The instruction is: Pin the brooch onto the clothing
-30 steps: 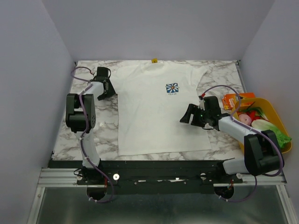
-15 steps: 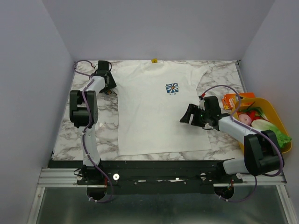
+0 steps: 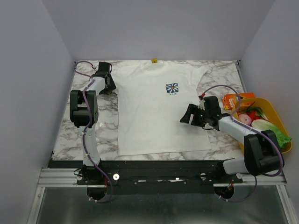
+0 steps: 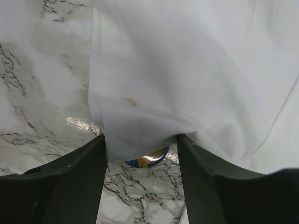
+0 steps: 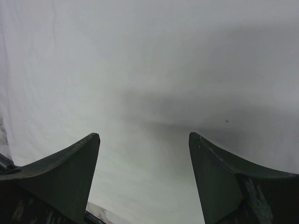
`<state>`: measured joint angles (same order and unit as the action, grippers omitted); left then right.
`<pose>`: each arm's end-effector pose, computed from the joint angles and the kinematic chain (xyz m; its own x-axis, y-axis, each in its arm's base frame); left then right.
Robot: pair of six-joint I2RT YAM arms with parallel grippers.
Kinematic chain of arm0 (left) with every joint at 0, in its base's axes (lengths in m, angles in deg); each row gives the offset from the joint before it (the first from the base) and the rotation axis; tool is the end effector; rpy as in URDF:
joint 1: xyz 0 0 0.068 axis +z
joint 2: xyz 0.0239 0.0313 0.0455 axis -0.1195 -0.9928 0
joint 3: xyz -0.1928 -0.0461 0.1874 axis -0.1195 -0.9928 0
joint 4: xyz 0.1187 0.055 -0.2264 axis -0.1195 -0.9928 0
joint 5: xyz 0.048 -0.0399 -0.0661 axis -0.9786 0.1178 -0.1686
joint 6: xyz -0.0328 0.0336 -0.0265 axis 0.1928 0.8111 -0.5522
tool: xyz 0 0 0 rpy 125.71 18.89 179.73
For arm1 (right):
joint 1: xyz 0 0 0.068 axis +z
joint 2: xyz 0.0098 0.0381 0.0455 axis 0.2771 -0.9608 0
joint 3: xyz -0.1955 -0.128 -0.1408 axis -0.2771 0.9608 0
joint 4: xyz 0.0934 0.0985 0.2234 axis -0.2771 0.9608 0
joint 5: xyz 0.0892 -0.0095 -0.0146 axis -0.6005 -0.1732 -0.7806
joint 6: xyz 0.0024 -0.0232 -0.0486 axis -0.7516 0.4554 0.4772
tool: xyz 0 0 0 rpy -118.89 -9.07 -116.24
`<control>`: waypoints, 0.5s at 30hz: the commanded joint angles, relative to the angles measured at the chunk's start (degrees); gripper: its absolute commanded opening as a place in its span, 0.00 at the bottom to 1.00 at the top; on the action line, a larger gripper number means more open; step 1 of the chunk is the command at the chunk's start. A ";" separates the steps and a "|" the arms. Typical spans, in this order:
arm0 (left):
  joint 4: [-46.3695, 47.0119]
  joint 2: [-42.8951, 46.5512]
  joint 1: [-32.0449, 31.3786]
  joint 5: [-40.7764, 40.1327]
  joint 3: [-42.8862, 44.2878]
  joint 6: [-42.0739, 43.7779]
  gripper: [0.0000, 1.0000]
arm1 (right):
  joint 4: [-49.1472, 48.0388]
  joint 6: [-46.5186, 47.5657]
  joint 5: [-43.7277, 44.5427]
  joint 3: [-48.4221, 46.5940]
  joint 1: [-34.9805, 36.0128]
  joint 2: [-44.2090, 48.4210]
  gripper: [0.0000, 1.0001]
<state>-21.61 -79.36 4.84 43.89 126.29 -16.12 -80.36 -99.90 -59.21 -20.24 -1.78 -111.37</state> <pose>0.4736 -0.0093 0.1684 -0.6882 -0.4246 -0.5884 -0.4510 0.8855 -0.1115 0.2503 0.0758 0.1696 -0.8551 0.2236 -0.4678 -0.0578 0.8555 0.5145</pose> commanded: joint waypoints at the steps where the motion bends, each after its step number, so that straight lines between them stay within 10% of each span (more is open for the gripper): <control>1: -1.79 1.20 -0.35 -1.85 -1.47 0.24 0.67 | -0.33 0.81 -0.18 -1.19 0.29 -0.32 0.85; 15: 2.34 11.20 -0.44 -3.17 -11.66 -0.29 0.70 | -0.68 0.73 -0.88 -0.67 0.28 0.30 0.85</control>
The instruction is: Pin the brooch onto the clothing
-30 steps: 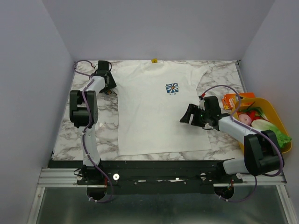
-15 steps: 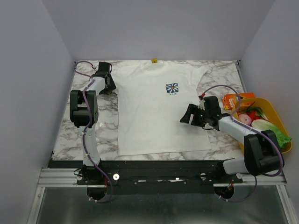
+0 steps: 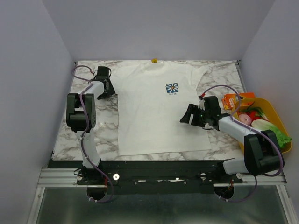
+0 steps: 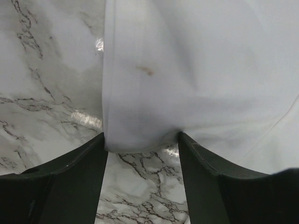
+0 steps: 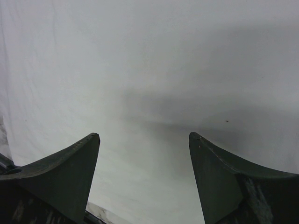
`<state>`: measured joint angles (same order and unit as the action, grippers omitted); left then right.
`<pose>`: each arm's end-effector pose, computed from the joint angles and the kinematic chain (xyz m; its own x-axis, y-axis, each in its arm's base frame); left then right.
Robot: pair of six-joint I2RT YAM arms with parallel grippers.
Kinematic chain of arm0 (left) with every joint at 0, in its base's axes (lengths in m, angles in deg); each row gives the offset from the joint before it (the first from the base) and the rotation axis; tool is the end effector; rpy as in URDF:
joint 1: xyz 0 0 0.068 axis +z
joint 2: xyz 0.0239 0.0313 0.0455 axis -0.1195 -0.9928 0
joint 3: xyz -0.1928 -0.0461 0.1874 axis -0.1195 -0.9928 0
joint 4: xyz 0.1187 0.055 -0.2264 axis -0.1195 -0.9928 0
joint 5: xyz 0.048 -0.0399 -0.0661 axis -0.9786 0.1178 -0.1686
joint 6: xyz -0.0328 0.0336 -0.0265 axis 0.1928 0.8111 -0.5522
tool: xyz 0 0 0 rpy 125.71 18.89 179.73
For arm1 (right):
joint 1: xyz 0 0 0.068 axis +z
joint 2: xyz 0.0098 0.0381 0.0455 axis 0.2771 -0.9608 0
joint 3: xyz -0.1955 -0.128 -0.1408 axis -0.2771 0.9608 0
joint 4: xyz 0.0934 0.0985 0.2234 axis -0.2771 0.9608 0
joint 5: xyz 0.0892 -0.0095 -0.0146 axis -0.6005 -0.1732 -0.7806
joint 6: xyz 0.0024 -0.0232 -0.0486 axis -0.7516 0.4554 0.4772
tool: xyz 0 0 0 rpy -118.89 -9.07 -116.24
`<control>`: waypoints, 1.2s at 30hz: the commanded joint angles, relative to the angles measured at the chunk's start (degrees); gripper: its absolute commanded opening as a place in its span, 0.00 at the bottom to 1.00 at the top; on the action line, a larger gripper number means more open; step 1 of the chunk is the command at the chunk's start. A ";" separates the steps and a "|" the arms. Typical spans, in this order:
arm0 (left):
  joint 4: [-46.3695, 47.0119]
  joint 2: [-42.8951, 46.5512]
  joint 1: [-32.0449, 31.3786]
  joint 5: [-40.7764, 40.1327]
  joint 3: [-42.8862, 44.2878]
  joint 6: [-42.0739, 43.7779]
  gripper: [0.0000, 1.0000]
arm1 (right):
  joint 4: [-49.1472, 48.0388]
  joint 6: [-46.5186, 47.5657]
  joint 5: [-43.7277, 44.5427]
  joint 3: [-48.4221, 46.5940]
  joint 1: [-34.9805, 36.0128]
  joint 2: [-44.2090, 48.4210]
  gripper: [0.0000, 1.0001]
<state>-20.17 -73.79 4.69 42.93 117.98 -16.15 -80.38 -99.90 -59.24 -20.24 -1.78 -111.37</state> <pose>0.4460 -0.0089 0.1692 -0.6980 -0.4212 -0.5791 -0.4596 0.8837 -0.0888 0.2503 0.0758 0.1696 -0.8551 0.2235 -0.4679 -0.0582 0.8553 0.5149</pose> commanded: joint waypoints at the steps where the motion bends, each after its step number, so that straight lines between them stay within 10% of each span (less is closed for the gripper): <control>1: 1.25 6.16 -0.29 -2.47 -4.58 -0.18 0.70 | -0.66 0.81 -0.86 -0.67 0.28 0.30 0.85; 15: 0.11 8.46 -0.37 -4.06 -11.27 1.49 0.66 | -1.18 0.64 -1.30 -0.84 0.28 -0.14 0.85; 36: -9.03 -6.39 -0.46 -5.46 9.64 2.37 0.66 | -1.10 1.16 -1.03 -2.07 0.28 -1.46 0.85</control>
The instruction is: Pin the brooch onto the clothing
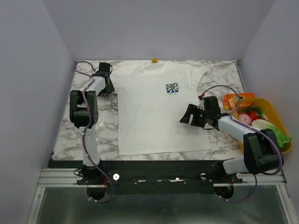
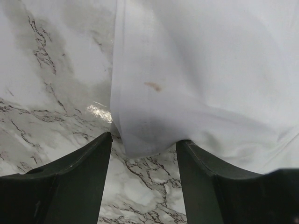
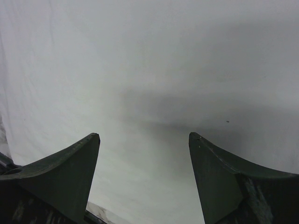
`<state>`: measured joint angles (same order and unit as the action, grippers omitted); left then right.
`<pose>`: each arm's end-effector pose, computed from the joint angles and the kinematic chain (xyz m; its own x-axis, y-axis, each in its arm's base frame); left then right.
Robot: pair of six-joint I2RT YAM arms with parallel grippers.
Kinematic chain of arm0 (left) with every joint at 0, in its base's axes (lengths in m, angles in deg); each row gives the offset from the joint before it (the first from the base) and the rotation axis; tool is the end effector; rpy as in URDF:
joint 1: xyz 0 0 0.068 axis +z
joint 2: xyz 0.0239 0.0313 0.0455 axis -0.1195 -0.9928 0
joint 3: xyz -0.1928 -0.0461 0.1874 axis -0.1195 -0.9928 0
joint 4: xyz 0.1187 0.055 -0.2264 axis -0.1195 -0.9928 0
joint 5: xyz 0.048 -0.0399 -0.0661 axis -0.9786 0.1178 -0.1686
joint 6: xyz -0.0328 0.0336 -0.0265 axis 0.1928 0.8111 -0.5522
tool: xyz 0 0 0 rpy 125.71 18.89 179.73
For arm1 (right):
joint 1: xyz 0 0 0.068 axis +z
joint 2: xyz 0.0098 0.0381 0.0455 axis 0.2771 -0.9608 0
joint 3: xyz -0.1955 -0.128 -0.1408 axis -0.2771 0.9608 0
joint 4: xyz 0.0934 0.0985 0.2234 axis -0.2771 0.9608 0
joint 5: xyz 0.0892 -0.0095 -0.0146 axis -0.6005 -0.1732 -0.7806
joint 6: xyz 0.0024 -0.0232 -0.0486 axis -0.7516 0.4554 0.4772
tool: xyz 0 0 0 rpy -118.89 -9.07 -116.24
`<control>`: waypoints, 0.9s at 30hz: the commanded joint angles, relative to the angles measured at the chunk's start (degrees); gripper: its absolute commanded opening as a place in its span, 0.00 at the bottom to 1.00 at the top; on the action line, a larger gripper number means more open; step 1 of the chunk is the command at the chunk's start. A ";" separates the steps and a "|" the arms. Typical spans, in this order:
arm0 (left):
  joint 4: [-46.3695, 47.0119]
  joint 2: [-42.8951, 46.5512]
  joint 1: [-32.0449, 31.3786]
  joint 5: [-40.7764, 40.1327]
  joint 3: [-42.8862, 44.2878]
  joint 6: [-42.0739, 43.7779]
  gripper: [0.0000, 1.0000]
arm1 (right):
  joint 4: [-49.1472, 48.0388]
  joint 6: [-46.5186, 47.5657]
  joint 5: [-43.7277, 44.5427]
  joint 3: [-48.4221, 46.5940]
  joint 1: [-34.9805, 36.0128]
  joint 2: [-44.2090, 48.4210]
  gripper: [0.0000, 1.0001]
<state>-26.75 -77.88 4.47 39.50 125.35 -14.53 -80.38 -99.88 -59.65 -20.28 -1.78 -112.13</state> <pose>0.4610 -0.0092 0.1704 -0.7315 -0.3859 -0.5621 -0.4666 0.8845 0.0000 0.2510 0.0762 0.1667 -0.8623 0.2202 -0.4560 -0.0555 0.8540 0.5174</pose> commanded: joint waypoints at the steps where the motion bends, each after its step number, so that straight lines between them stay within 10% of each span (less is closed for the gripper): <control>1: -2.63 -2.57 -0.24 -2.03 3.07 0.84 0.67 | -1.10 1.14 -0.62 -2.12 0.28 -0.70 0.85; 14: -5.26 -6.18 -0.24 -1.68 8.79 2.16 0.64 | -0.92 1.49 -0.18 -2.12 0.28 -1.49 0.85; 27: -2.19 0.14 -0.51 1.39 -3.07 1.11 0.53 | -0.13 1.58 0.08 -1.50 0.28 0.80 0.85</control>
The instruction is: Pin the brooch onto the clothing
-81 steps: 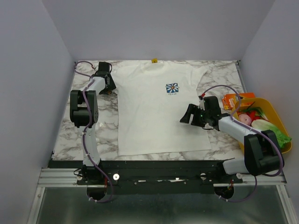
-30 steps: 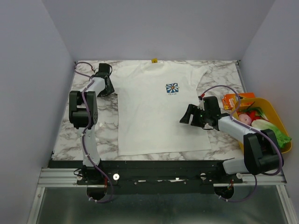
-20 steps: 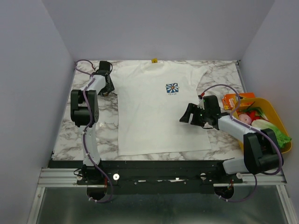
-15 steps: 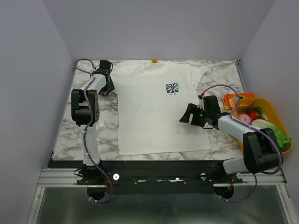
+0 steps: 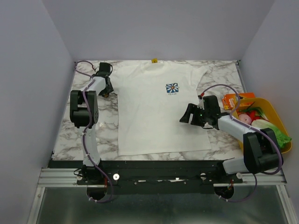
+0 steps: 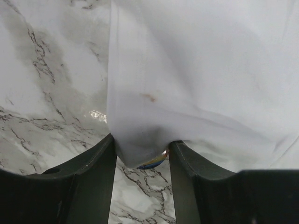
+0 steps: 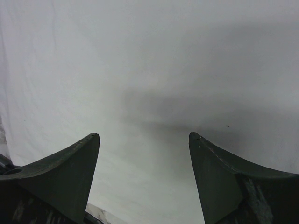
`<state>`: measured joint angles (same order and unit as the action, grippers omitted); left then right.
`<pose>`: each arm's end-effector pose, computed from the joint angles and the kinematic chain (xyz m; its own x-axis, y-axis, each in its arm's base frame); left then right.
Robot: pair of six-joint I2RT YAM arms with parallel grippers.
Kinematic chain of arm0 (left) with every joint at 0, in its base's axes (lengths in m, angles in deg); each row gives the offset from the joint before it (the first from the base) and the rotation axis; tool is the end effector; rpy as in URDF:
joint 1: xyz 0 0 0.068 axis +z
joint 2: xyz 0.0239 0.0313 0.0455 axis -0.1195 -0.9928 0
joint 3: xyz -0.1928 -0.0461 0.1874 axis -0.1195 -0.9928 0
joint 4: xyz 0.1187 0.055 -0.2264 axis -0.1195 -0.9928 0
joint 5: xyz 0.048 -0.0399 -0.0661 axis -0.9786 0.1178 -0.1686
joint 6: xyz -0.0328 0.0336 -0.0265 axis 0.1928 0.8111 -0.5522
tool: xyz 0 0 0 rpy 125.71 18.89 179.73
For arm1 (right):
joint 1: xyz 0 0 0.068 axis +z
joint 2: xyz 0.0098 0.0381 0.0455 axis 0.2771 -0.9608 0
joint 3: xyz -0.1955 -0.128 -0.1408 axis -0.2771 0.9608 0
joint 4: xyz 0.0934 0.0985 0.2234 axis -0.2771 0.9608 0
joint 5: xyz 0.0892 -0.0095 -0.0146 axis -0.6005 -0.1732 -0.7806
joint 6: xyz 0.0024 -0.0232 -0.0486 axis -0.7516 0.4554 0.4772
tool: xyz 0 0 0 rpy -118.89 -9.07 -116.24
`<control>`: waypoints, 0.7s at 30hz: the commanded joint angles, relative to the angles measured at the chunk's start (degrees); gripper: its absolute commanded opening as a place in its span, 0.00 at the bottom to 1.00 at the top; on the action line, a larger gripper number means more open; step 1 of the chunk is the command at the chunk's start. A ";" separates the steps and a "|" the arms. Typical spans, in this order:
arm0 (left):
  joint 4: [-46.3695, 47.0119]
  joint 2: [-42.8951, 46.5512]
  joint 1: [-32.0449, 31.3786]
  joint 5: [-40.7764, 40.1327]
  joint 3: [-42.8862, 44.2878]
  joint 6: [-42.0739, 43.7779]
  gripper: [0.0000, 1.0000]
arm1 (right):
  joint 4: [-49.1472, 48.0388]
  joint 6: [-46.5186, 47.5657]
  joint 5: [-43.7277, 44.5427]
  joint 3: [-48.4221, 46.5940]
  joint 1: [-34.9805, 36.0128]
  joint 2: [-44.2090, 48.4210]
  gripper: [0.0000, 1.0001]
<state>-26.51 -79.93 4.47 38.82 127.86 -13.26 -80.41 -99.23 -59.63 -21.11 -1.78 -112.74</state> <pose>0.4705 -0.0092 0.1678 -0.7323 -0.3652 -0.5748 -0.4558 0.8899 0.0153 0.2545 0.0771 0.1683 -0.8596 0.2111 -0.4653 -0.0673 0.8560 0.5126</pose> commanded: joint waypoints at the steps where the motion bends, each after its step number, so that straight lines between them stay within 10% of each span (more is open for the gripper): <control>1: -2.08 2.90 -0.59 2.07 -6.72 -0.25 0.53 | -0.02 0.84 0.06 -0.58 0.28 1.58 0.85; 21: 2.93 18.45 -5.17 4.53 -29.50 -2.54 0.50 | 0.95 1.19 -0.55 0.03 0.37 6.59 0.85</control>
<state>-20.08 -62.88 -0.14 40.11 102.20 -14.86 -80.34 -99.01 -59.63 -21.07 -1.78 -107.93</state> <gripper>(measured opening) 0.532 0.853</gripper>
